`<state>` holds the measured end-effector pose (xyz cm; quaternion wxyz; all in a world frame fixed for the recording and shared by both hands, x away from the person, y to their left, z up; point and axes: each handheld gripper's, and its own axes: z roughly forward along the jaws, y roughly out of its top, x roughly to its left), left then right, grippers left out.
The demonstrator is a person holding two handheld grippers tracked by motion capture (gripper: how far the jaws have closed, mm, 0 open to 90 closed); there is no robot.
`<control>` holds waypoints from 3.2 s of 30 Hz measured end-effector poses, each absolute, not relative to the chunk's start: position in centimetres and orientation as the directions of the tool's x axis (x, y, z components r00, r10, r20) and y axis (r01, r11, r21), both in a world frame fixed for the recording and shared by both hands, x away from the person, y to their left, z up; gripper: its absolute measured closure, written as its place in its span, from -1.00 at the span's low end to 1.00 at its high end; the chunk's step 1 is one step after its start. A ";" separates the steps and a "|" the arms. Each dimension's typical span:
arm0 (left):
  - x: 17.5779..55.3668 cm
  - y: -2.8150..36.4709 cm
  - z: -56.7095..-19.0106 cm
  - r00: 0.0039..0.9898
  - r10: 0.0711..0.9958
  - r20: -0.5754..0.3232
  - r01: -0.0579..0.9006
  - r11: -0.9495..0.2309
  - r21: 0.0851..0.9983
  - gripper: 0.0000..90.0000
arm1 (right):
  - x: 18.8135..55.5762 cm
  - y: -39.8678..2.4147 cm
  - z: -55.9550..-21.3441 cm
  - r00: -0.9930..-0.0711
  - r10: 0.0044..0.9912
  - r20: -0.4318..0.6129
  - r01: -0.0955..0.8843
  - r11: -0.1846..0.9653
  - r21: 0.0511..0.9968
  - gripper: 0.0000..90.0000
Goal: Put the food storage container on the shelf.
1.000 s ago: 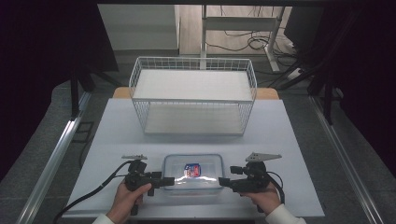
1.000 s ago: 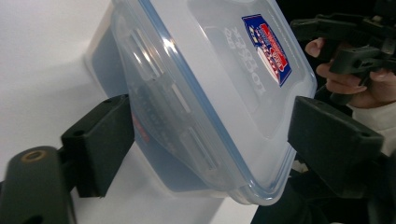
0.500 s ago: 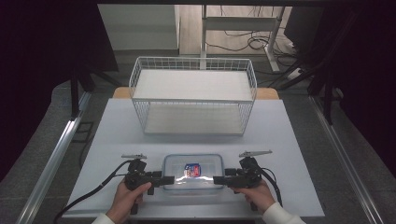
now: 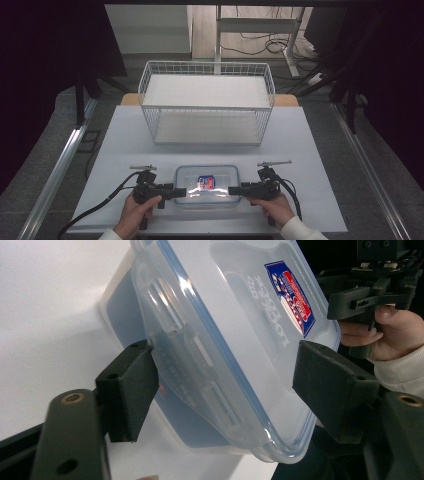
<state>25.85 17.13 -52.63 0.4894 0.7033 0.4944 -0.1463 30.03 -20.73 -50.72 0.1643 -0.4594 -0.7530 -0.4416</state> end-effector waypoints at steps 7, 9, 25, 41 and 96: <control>25.7 18.1 -52.6 0.454 0.521 -0.723 0.842 0.013 0.539 -0.14 | 29.7 -21.1 -50.3 -0.513 0.543 0.665 0.843 0.170 0.511 -0.15; 25.6 18.1 -52.6 0.455 0.526 -0.718 0.840 0.014 0.543 -0.13 | 29.6 -21.0 -50.2 -0.514 0.541 0.666 0.841 0.167 0.514 -0.11; 24.6 18.3 -51.8 0.485 0.533 -0.693 0.816 0.008 0.577 0.02 | 28.8 -21.5 -49.9 -0.483 0.533 0.695 0.856 0.120 0.502 0.10; 24.2 18.2 -51.1 0.482 0.557 -0.676 0.808 0.017 0.590 0.10 | 28.4 -21.4 -49.2 -0.483 0.549 0.682 0.850 0.107 0.516 0.16; 39.2 20.0 -50.8 0.522 0.563 -0.641 0.759 0.036 0.651 0.09 | 42.2 -19.2 -48.3 -0.550 0.590 0.591 0.761 0.062 0.646 0.15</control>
